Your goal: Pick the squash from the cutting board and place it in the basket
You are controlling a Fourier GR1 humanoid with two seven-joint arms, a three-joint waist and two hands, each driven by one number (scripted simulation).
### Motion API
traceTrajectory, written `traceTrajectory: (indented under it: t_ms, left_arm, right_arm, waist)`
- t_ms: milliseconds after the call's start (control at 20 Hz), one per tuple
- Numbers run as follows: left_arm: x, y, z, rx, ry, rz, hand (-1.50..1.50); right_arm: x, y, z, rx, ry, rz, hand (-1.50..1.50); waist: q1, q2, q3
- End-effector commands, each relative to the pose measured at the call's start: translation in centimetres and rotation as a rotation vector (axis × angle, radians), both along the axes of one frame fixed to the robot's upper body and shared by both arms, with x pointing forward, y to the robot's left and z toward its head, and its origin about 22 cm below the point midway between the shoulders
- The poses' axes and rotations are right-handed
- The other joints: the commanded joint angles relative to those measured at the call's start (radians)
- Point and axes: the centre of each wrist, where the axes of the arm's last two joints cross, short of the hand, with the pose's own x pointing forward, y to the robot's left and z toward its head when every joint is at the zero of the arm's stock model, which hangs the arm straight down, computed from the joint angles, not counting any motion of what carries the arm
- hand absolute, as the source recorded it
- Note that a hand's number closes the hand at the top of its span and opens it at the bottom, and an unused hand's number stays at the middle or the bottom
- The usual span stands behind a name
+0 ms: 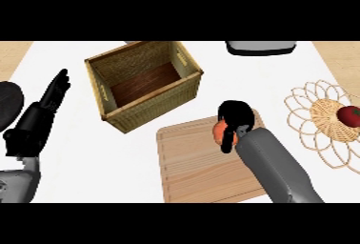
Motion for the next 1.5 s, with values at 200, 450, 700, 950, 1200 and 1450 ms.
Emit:
traceTrajectory:
  t_ms: [200,450,700,950,1200,1450]
  left_arm:
    - [-1.0,2.8,-0.4,0.017,0.036,0.086,0.0]
    - [-1.2,2.7,-0.9,0.012,0.047,0.089,0.0]
    - [-1.2,1.8,-1.0,0.01,0.034,0.055,0.0]
    - [-0.4,1.1,0.1,-0.001,0.016,0.0,0.0]
    - [0.6,-0.7,0.1,-0.026,0.003,-0.044,0.0]
    - [1.0,-2.4,0.3,-0.003,-0.006,-0.076,0.0]
  right_arm:
    - [-0.4,-1.1,1.1,-0.109,-0.202,-0.696,1.5]
    - [0.0,2.9,10.2,0.049,-0.623,-0.799,1.5]
    - [-2.9,7.0,20.4,0.329,-0.965,-0.743,1.5]
    - [-7.1,9.7,26.9,0.312,-1.146,-0.729,1.5]
    - [-8.4,11.5,33.1,0.348,-1.167,-0.674,1.5]
    - [-6.3,12.7,36.8,0.359,-1.105,-0.694,1.5]
  waist:
    - [-0.084,-0.036,-0.006]
    - [-0.073,-0.042,-0.005]
    - [-0.04,-0.031,-0.001]
    - [0.013,-0.006,0.0]
    - [0.055,0.014,-0.001]
    - [0.089,0.024,-0.001]
